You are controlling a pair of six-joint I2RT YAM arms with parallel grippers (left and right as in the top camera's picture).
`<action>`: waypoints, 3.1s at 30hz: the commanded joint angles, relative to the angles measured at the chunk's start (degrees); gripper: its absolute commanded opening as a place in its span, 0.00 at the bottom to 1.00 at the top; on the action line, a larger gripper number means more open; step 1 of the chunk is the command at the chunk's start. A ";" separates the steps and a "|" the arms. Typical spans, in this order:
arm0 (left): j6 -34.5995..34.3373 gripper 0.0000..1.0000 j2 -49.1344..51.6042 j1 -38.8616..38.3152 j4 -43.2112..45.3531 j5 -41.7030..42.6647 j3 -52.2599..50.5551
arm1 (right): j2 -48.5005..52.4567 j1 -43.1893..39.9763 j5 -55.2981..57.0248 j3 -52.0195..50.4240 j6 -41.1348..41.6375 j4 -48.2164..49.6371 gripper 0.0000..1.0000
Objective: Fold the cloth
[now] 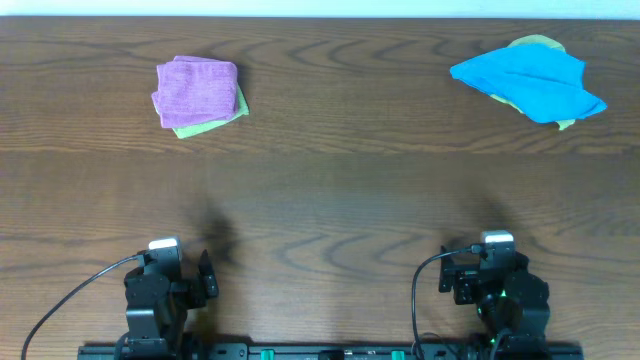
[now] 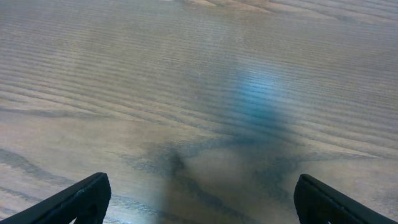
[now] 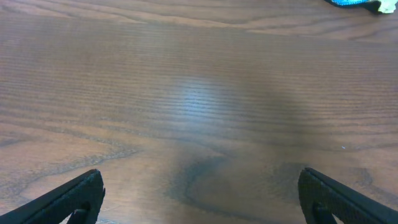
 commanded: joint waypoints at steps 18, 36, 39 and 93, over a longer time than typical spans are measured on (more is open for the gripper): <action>1.46 0.96 -0.48 0.00 -3.21 -1.20 -0.33 | -0.57 -0.55 -0.85 -0.83 -0.70 0.00 0.99; 1.46 0.95 -0.48 0.00 -3.21 -1.20 -0.33 | -0.57 -0.55 -0.85 -0.83 -0.70 0.00 0.99; 1.46 0.95 -0.48 0.00 -3.21 -1.20 -0.33 | -0.57 -0.55 -0.83 -0.83 -0.72 0.00 0.99; 1.46 0.95 -0.48 0.00 -3.21 -1.20 -0.33 | 98.49 -20.17 5.01 79.43 9.57 -3.34 0.99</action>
